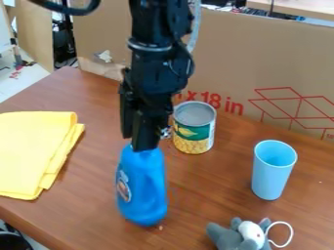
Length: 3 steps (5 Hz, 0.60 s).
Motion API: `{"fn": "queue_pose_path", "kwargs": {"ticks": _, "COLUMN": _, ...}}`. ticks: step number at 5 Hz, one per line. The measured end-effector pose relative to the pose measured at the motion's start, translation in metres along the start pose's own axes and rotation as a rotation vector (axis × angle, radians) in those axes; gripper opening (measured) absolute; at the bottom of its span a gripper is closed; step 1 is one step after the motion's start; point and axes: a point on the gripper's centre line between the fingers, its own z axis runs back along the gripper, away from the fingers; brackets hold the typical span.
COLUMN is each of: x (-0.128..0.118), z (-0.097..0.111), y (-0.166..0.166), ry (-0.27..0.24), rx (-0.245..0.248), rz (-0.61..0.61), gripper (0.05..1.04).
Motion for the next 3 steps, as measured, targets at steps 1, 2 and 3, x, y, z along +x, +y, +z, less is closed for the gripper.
{"fn": "queue_pose_path", "kwargs": {"ticks": 1, "x": -0.005, "z": -0.002, "y": -0.002, "ry": -0.038, "rx": -0.015, "rz": -0.017, "gripper": 0.456}}
{"fn": "queue_pose_path", "kwargs": {"ticks": 2, "x": -0.017, "z": 0.0, "y": 0.008, "ry": -0.102, "rx": -0.068, "rz": -0.01, "gripper": 0.502}}
{"fn": "queue_pose_path", "kwargs": {"ticks": 3, "x": -0.026, "z": 0.007, "y": 0.012, "ry": -0.141, "rx": -0.114, "rz": -0.007, "gripper": 0.818}}
